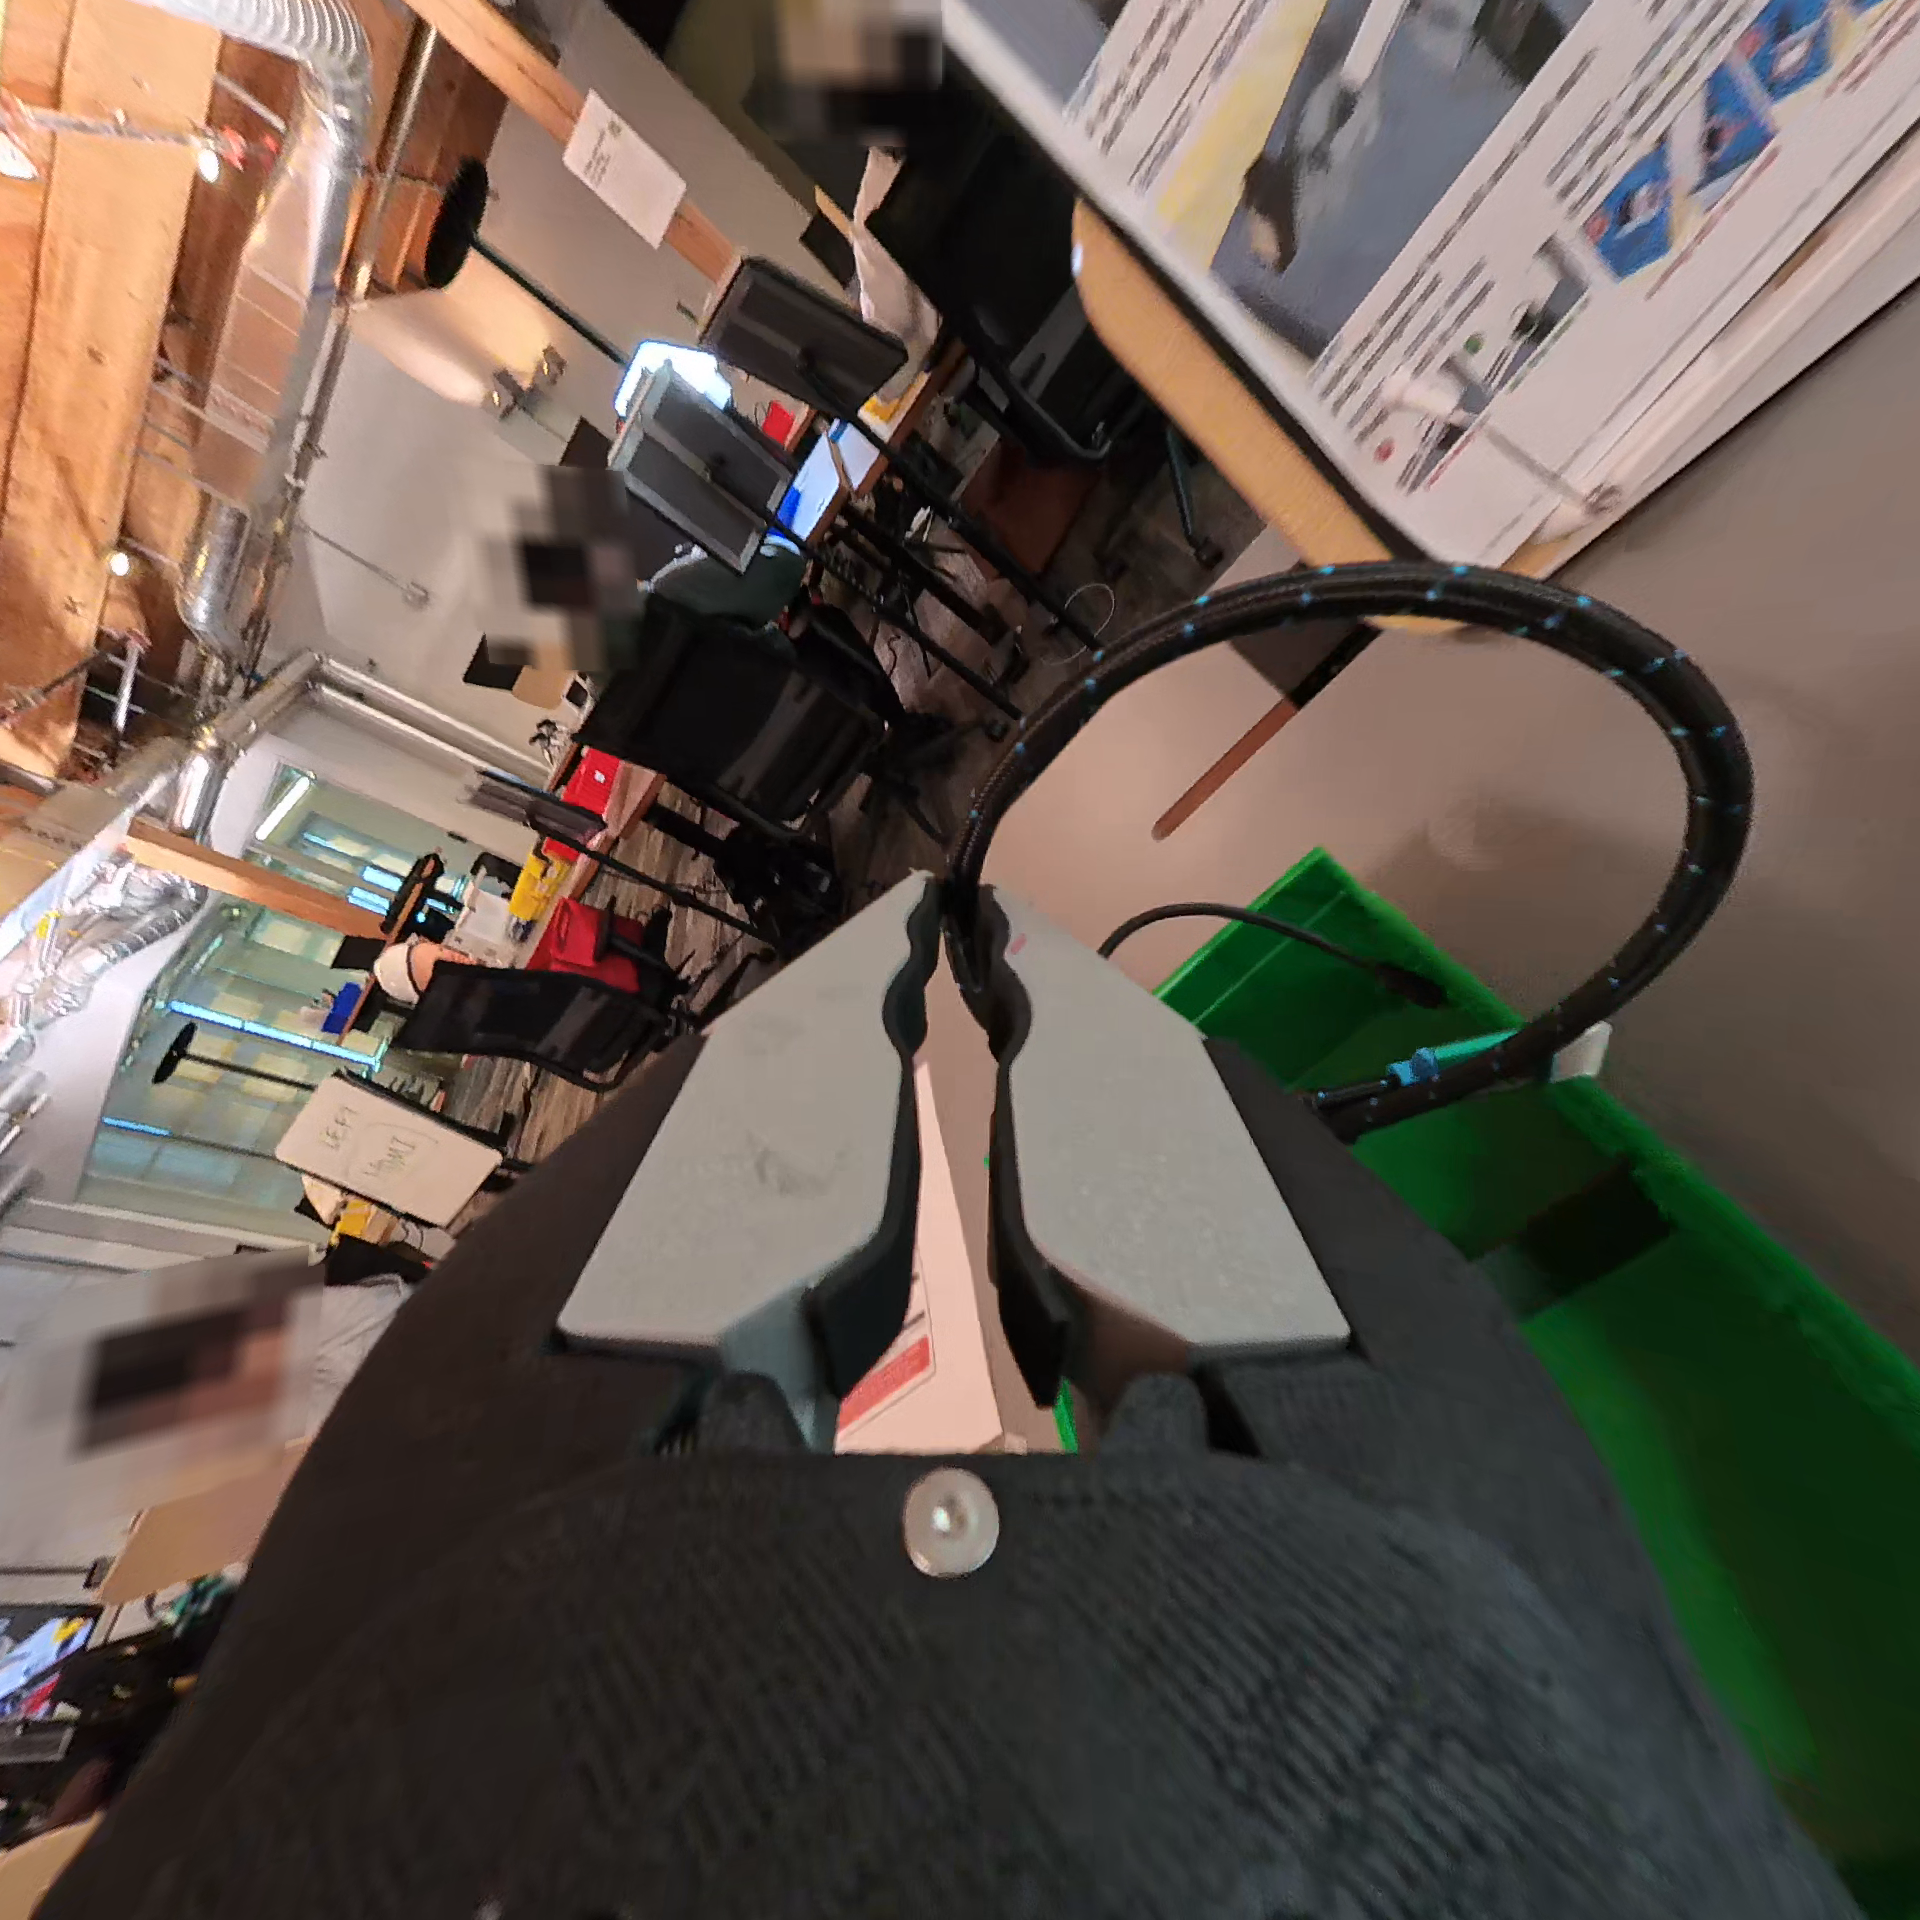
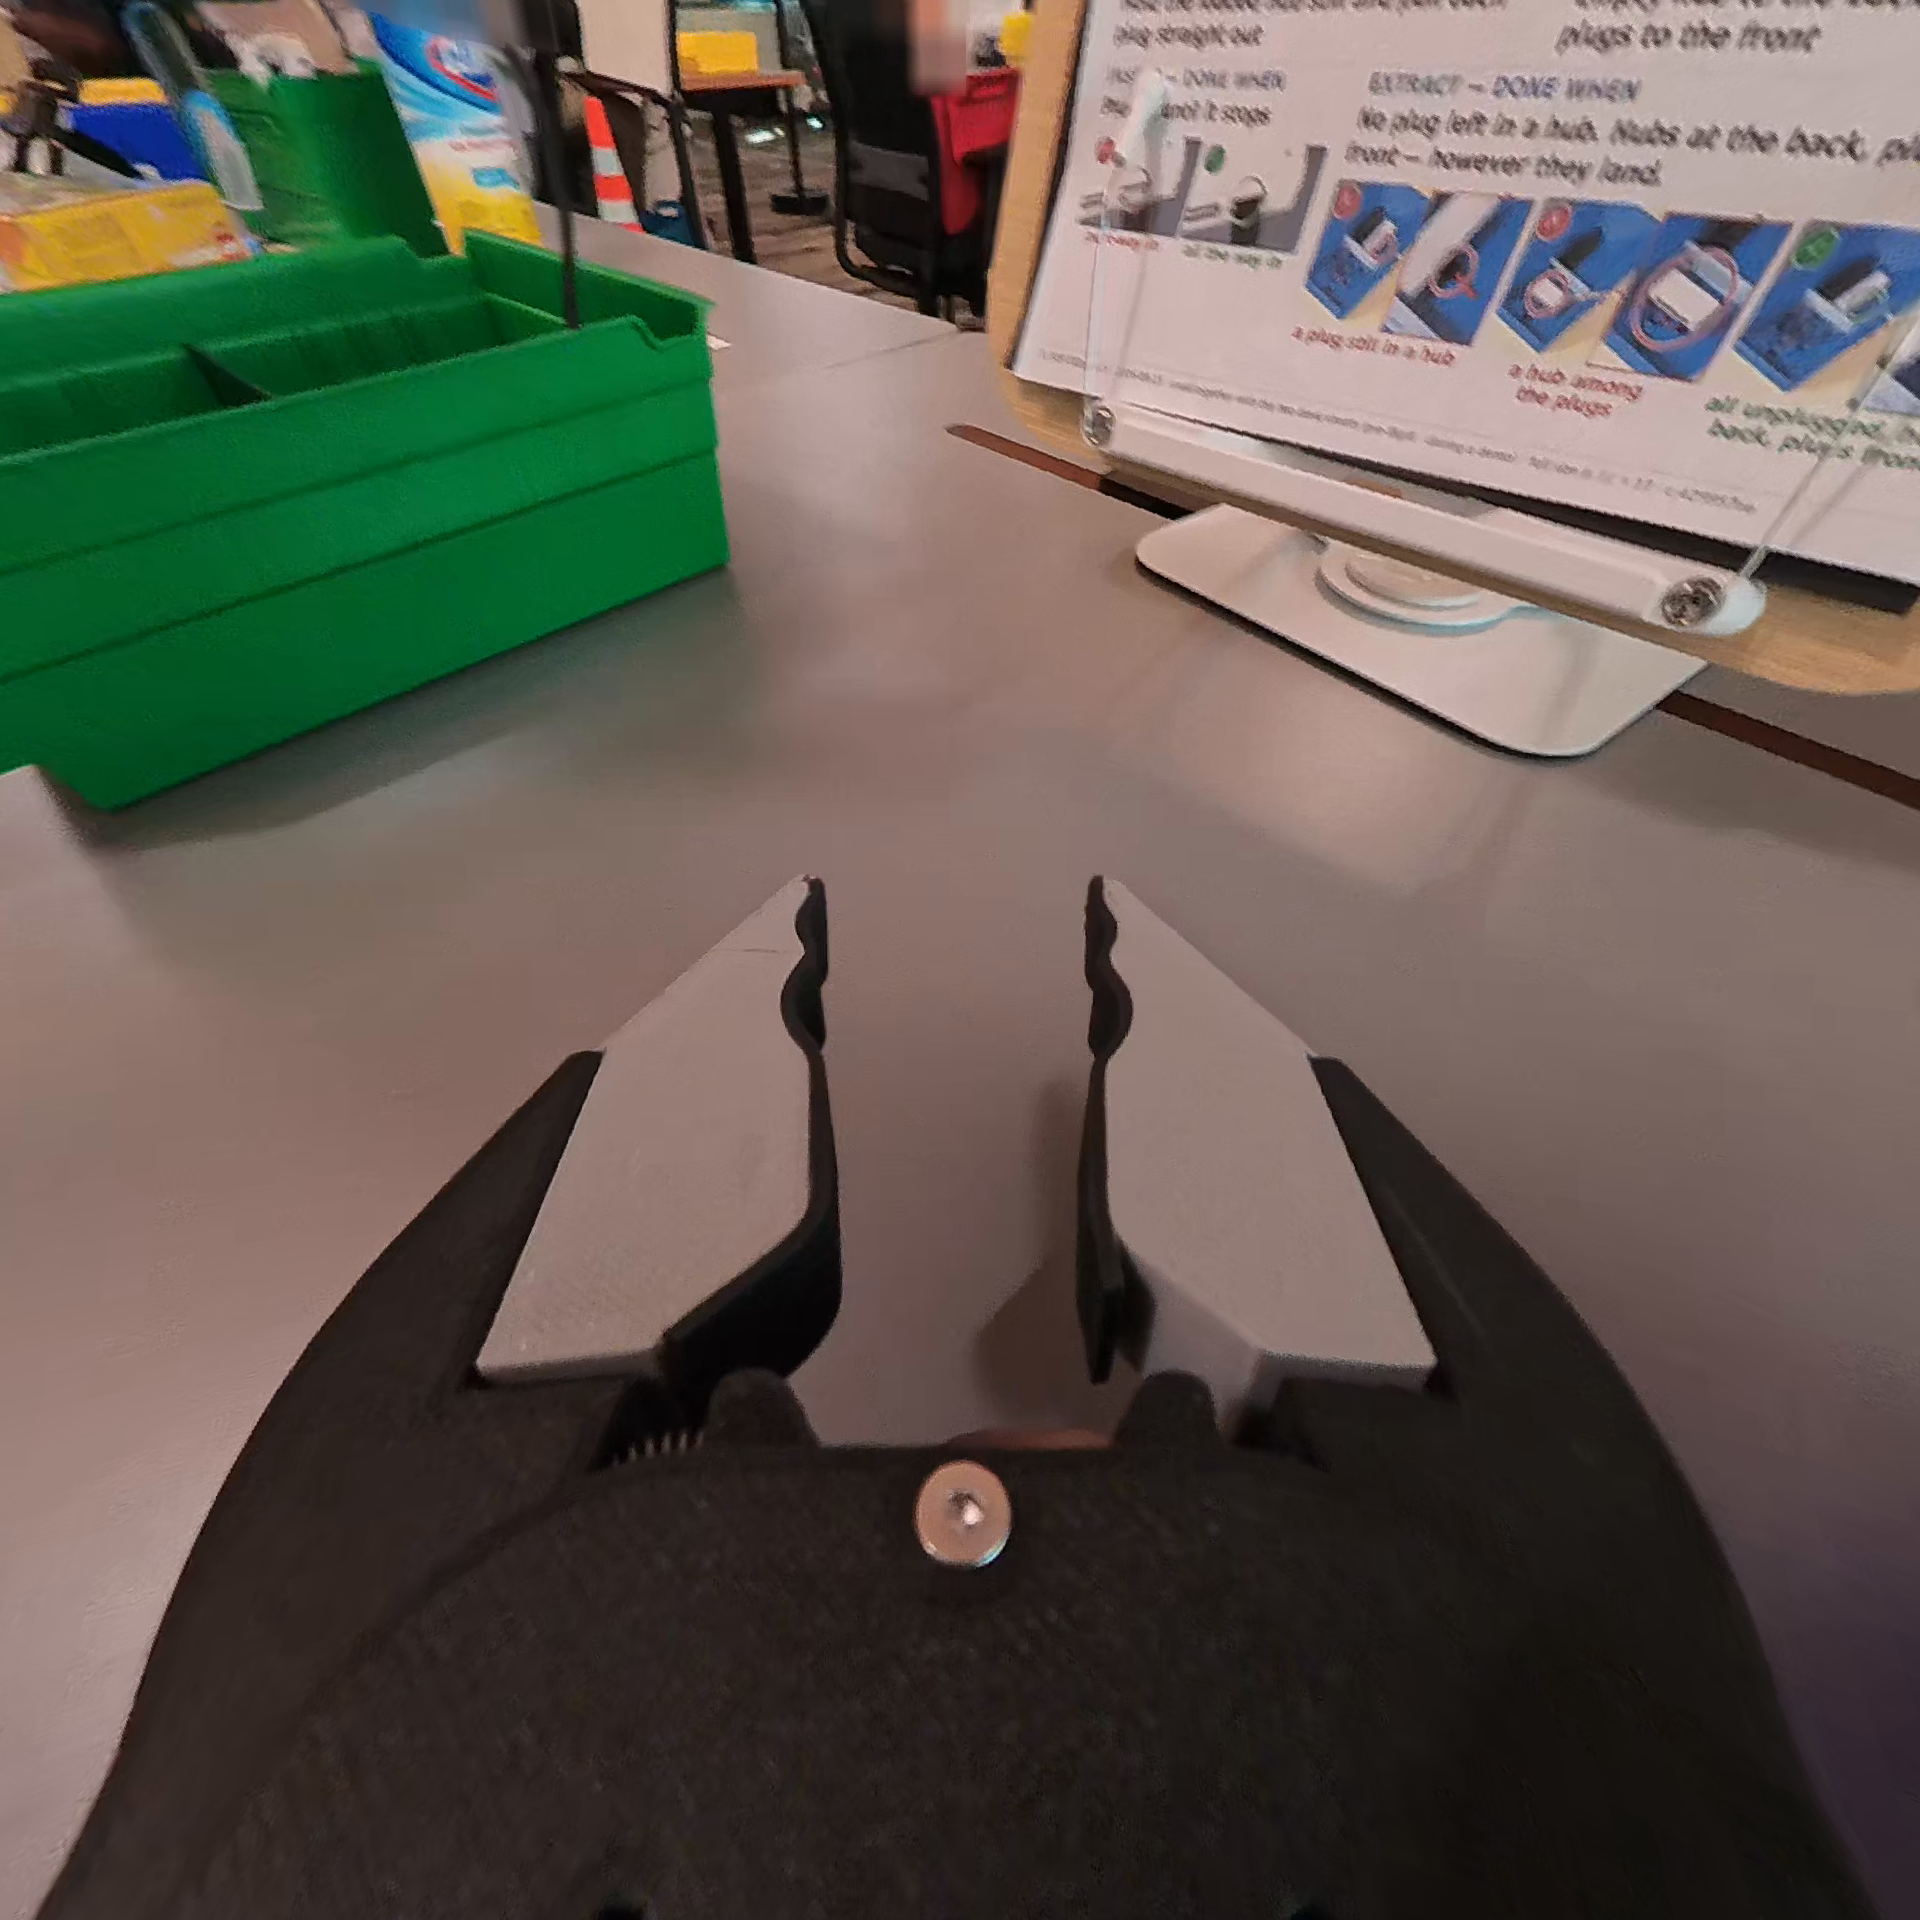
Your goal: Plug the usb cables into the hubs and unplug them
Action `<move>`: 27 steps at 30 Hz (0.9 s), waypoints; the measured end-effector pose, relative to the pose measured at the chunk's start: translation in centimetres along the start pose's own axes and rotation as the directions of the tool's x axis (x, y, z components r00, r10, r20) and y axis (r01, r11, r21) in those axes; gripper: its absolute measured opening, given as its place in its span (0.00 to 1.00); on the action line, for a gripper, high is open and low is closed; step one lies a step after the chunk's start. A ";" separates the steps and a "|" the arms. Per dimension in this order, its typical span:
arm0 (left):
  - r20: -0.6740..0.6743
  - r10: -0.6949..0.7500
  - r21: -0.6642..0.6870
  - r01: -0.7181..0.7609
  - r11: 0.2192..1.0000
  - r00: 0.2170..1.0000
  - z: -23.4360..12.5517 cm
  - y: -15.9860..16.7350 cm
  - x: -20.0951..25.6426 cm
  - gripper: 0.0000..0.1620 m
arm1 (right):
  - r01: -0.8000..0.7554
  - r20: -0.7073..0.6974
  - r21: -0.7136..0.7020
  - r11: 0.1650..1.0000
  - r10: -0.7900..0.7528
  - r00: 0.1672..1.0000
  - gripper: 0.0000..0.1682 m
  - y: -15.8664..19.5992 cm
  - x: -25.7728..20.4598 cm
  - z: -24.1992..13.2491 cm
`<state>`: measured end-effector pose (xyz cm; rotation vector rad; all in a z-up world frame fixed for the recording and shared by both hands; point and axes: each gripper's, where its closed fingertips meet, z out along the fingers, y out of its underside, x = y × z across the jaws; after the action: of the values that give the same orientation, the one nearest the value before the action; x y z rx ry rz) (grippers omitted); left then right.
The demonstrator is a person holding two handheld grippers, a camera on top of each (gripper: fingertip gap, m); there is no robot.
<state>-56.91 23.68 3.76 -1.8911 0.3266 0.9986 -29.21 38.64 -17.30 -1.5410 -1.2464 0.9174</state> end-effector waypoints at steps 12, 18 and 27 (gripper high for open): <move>0.030 0.113 0.228 -0.117 0.967 0.993 -5.9 -12.2 3.9 0.03 | 0.176 0.131 0.115 0.978 -0.191 0.973 0.37 -1.8 -5.0 -0.4; 0.093 0.046 0.378 -0.078 0.923 0.995 -11.1 -18.5 0.2 0.02 | 0.109 0.103 0.083 0.991 -0.117 0.988 0.36 -1.3 -3.7 0.0; -0.116 0.055 0.424 0.000 0.905 0.992 -10.2 -21.5 7.1 0.03 | 0.099 0.121 0.172 0.980 -0.121 0.985 0.38 -3.0 -4.0 -1.4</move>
<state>-34.63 27.65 14.02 -1.5541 0.5967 0.7526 -29.58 34.67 -14.06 -1.2854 -1.3006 1.0361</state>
